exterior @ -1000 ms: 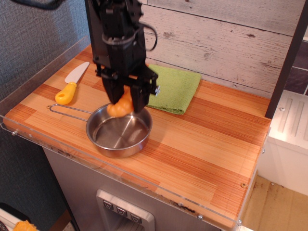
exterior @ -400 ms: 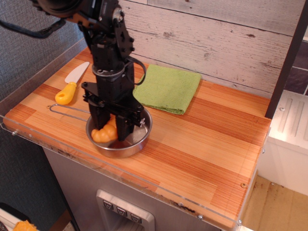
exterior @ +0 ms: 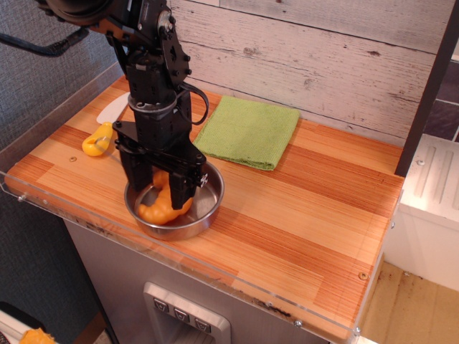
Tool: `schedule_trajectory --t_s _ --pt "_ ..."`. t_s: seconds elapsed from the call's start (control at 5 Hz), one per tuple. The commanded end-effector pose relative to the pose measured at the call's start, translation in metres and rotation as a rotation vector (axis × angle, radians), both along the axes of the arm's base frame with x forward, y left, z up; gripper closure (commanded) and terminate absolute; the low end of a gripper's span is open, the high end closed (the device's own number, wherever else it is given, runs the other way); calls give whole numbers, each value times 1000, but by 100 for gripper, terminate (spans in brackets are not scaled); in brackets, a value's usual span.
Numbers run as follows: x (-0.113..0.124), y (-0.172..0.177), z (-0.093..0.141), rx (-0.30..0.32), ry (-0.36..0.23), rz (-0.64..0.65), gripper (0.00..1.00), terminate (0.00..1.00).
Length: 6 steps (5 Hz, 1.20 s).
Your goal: Move pumpkin to pot
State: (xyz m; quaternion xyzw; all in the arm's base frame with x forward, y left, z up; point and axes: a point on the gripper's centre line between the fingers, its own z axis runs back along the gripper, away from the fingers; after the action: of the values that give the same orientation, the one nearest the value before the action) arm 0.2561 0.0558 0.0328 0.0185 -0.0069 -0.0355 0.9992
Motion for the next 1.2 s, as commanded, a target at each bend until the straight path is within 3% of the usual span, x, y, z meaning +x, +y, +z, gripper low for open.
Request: schedule_trajectory --t_s 0.0,0.2,0.4,1.0 --pt "9 -1 32 7 -77 -50 0 0" --pt "13 0 54 2 -112 -56 0 0" --pt "20 3 60 4 -115 -58 0 0" --pt "28 13 64 -23 -100 -26 0 0"
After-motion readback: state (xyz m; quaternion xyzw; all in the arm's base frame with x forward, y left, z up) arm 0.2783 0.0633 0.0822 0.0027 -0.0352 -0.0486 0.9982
